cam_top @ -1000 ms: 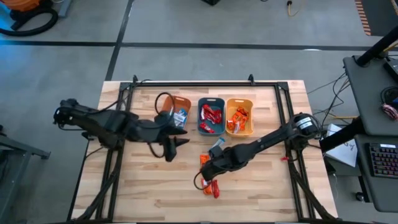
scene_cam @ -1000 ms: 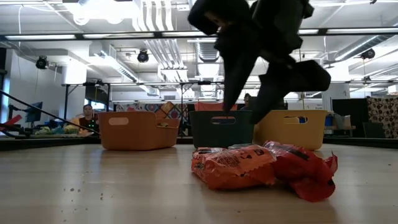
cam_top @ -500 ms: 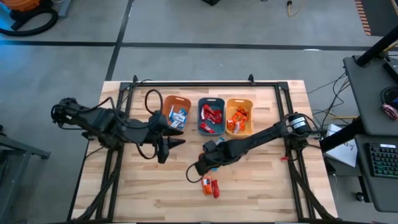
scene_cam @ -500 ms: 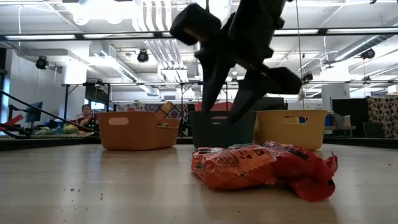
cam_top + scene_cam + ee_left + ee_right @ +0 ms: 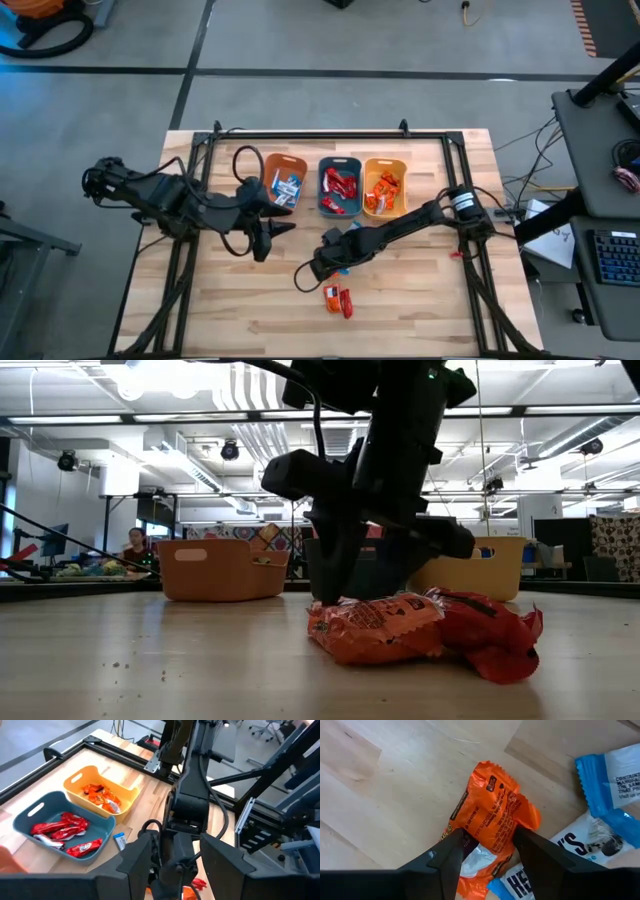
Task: Sort candy
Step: Put the orange chocolate bar into the yellow bin
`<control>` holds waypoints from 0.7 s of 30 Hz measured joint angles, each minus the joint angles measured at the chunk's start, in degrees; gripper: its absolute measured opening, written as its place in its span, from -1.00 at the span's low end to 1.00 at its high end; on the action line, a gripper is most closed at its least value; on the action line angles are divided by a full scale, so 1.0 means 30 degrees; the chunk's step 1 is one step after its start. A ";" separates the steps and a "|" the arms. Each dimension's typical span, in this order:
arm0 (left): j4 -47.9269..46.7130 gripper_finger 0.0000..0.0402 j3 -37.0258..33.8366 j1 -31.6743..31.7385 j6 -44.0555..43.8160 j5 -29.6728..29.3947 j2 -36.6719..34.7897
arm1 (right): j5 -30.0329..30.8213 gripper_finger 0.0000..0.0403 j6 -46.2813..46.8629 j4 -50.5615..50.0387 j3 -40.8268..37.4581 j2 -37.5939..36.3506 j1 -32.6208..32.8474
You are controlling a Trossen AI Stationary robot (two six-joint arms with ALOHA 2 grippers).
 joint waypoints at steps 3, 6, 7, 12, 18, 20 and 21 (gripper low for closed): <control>-0.0163 -0.24 -0.0007 0.0007 -0.0019 -0.0010 0.0000 | 0.0003 -0.21 -0.0132 0.0049 0.0011 0.0025 0.0007; -0.0520 -0.24 -0.0009 0.0007 -0.0028 -0.0228 0.0000 | 0.0005 -0.41 -0.0453 0.0113 0.0008 0.0009 0.0007; -0.0663 -0.24 -0.0015 0.0007 -0.0050 -0.0403 0.0007 | 0.0001 -0.48 -0.0529 0.0123 0.0003 -0.0045 0.0007; -0.1424 -0.24 -0.0015 0.0022 -0.0323 -0.1073 0.0007 | -0.0044 -0.79 -0.1169 0.0303 -0.0019 -0.0217 0.0007; -0.2058 -0.24 -0.0022 0.0022 -0.0325 -0.1494 0.0007 | -0.0030 -0.94 -0.1827 0.0338 0.0028 -0.0828 -0.0008; -0.2223 -0.24 -0.0022 0.0039 -0.0325 -0.1494 0.0007 | 0.0048 -0.94 -0.2050 0.0437 0.0222 -0.1207 -0.0026; -0.2324 -0.24 -0.0022 0.0044 -0.0325 -0.1498 0.0007 | 0.0153 -0.95 -0.2216 0.0503 0.0311 -0.1501 -0.0060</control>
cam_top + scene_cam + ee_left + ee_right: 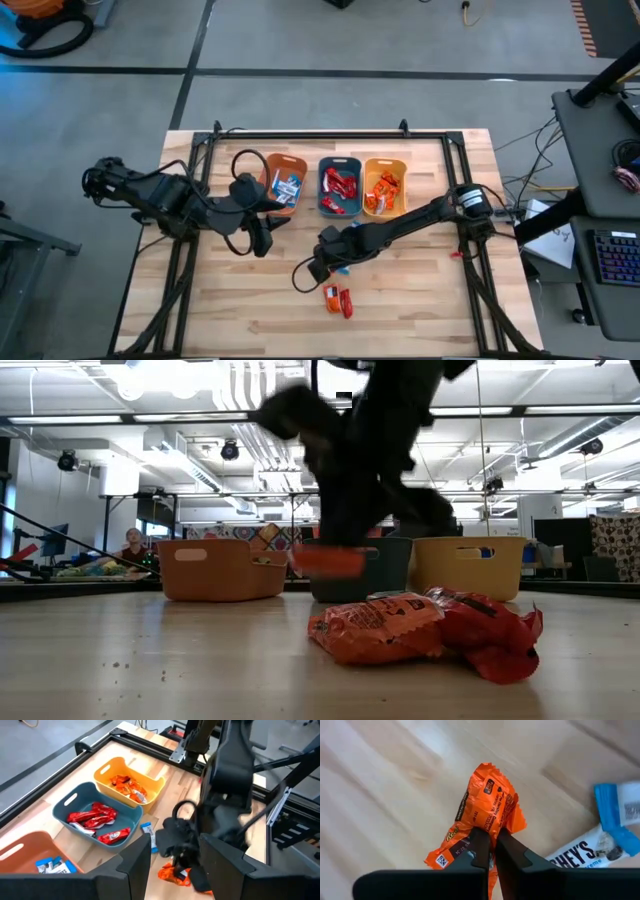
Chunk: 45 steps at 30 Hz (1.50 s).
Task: Sort candy
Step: Put the orange chocolate bar into the yellow bin
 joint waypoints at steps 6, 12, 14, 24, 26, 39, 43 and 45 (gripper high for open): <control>-0.0741 -0.24 -0.0015 0.0137 0.0001 -0.0017 -0.0080 | 0.0548 -0.95 -0.1039 -0.0062 0.0173 -0.2223 -0.0422; -0.2428 -0.24 -0.0015 0.0366 -0.0143 -0.0039 -0.0283 | 0.1815 -0.95 -0.2740 -0.0221 0.0144 -0.4536 -0.1057; -0.2820 -0.24 -0.0015 0.0381 -0.0136 -0.0039 -0.0337 | 0.1861 -0.95 -0.3601 -0.0222 0.0142 -0.5175 -0.1379; -0.2867 -0.29 -0.0029 0.0983 0.1641 -0.0031 -0.0350 | 0.1821 -0.95 -0.5858 -0.0385 0.0071 -0.6805 -0.3451; -0.2867 -0.34 -0.0029 0.1179 0.2098 -0.0018 -0.0357 | 0.1806 -0.95 -0.6137 -0.0398 0.0069 -0.6960 -0.3803; -0.3275 -0.80 -0.0029 0.2003 0.3825 0.0330 -0.0430 | 0.4465 -0.95 -0.8530 0.3173 -0.0888 -0.7300 -0.2786; -0.3255 -0.95 -0.0029 0.1996 0.3515 0.0677 -0.0430 | 0.5687 -0.95 -1.0034 0.7451 -0.2215 -0.6906 -0.1590; -0.3178 -0.99 -0.0029 0.1996 0.3147 0.0670 -0.0430 | 0.5790 -0.95 -1.0684 0.8813 -0.2772 -0.6648 -0.1339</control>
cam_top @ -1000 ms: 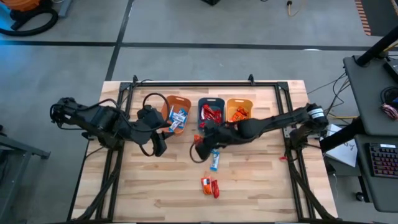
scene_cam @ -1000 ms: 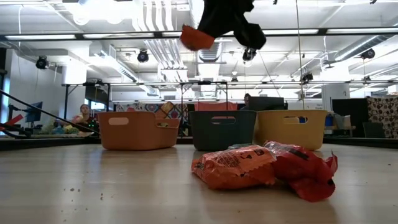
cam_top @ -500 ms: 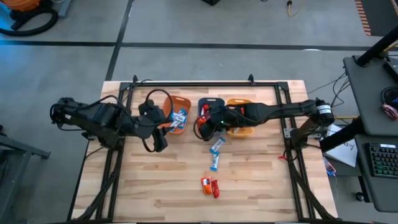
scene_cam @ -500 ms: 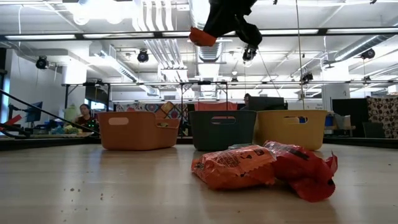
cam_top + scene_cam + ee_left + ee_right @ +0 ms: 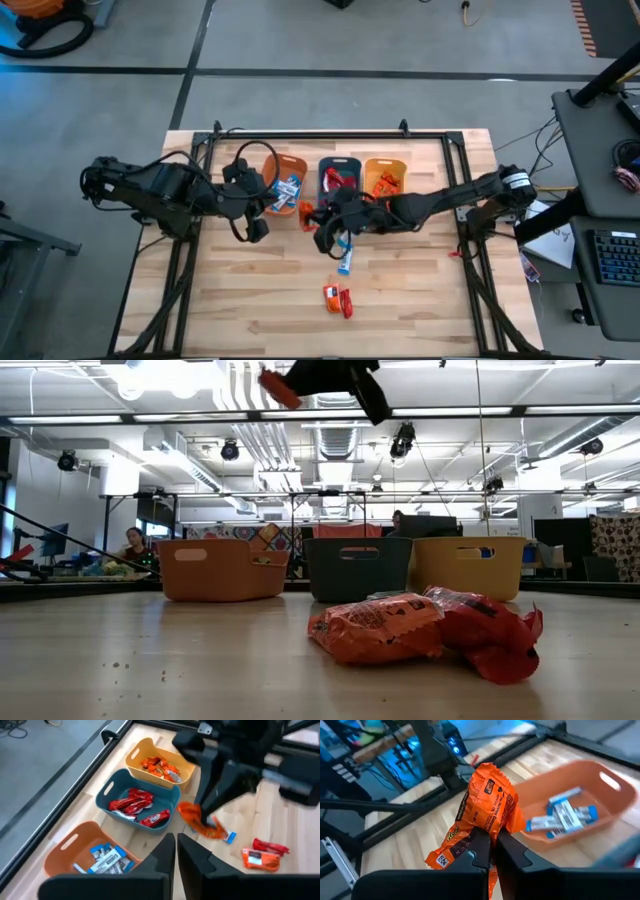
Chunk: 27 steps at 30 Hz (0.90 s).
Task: Sort candy
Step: Put the orange chocolate bar into the yellow bin
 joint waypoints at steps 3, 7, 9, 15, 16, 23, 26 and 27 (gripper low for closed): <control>0.0393 -0.98 -0.0007 0.0000 -0.0494 -0.0020 0.0000 | 0.0039 -0.95 -0.1217 0.0922 -0.0721 0.0051 0.0216; 0.0900 -0.99 -0.0007 0.0000 -0.1518 -0.0580 0.0037 | 0.0009 -0.95 -0.2271 0.0913 -0.1208 -0.0054 0.0233; 0.0885 -1.00 -0.0007 0.0000 -0.2254 -0.0972 0.0044 | -0.0005 -0.95 -0.3052 0.1487 -0.1241 -0.0139 0.0231; 0.0872 -1.00 -0.0007 0.0105 -0.4094 -0.2534 0.0044 | -0.1277 -0.95 -0.5311 0.3529 -0.1767 -0.0250 0.0320; 0.0872 -1.00 -0.0007 0.0150 -0.4322 -0.2597 0.0044 | -0.1562 -0.95 -0.5617 0.3798 -0.1936 -0.0233 0.0320; 0.0851 -1.00 -0.0007 0.0575 -0.5563 -0.2673 0.0051 | -0.2646 -0.95 -0.6639 0.3945 -0.2259 -0.0241 0.0302; 0.0839 -1.00 -0.0007 0.0674 -0.5646 -0.2864 0.0051 | -0.2717 -0.95 -0.7075 0.4018 -0.2264 -0.0241 0.0313; 0.0835 -1.00 -0.0007 0.0678 -0.5653 -0.3149 0.0054 | -0.2761 -0.95 -0.7150 0.4043 -0.2264 -0.0241 0.0313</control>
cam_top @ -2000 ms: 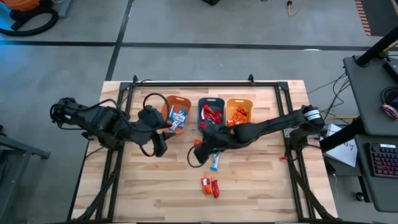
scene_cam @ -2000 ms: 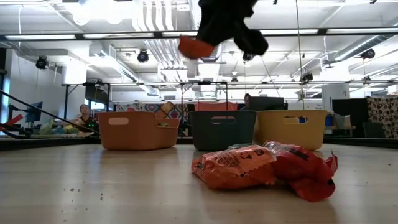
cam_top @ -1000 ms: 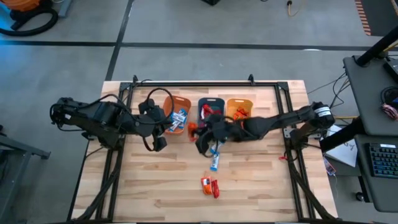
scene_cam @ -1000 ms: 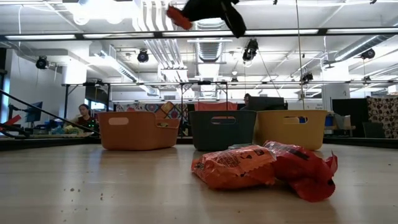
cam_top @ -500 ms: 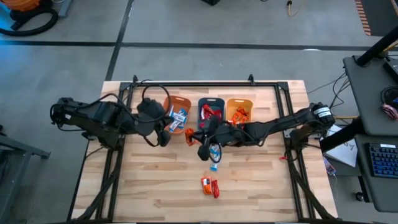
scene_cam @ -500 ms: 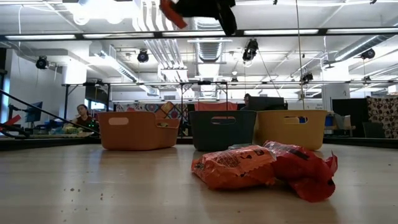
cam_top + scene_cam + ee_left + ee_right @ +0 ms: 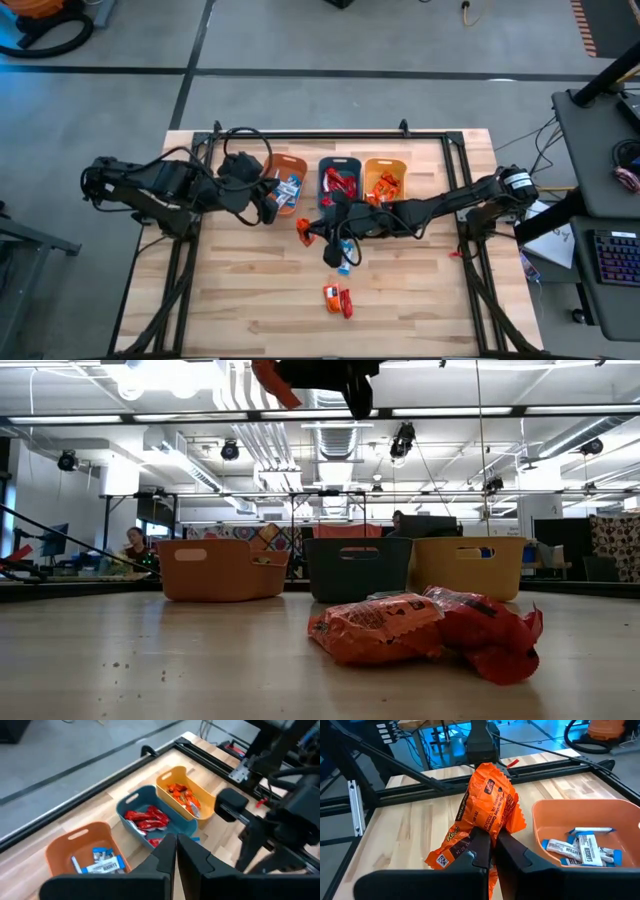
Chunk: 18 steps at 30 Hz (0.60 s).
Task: Sort candy
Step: Put the orange chocolate bar into the yellow bin
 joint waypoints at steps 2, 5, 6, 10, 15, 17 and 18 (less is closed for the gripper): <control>-0.0007 -1.00 0.0000 0.0022 -0.0022 -0.0566 0.0004 | -0.0159 -0.95 -0.0102 -0.0022 0.0000 0.0000 -0.0015; -0.0015 -1.00 0.0000 0.0185 -0.0067 -0.0841 0.0004 | -0.0260 -0.95 -0.0292 -0.0016 0.0000 0.0000 -0.0022; -0.0008 -1.00 0.0000 0.0205 -0.0118 -0.0847 0.0004 | -0.0311 -0.95 -0.0396 -0.0012 0.0000 0.0000 -0.0015; -0.0007 -1.00 0.0000 0.0240 -0.0210 -0.0854 0.0004 | -0.0368 -0.95 -0.0739 -0.0032 0.0000 0.0000 -0.0015; -0.0015 -1.00 0.0000 0.0240 -0.0277 -0.0850 0.0004 | -0.0370 -0.95 -0.0526 -0.0568 0.0000 -0.0216 -0.0015; -0.0022 -1.00 0.0000 0.0240 -0.0284 -0.0847 0.0004 | -0.0367 -0.95 -0.0600 -0.0793 0.0000 -0.0461 -0.0018; -0.0022 -1.00 0.0000 0.0240 -0.0286 -0.0847 0.0004 | -0.0366 -0.95 -0.0600 -0.0804 0.0000 -0.0581 -0.0022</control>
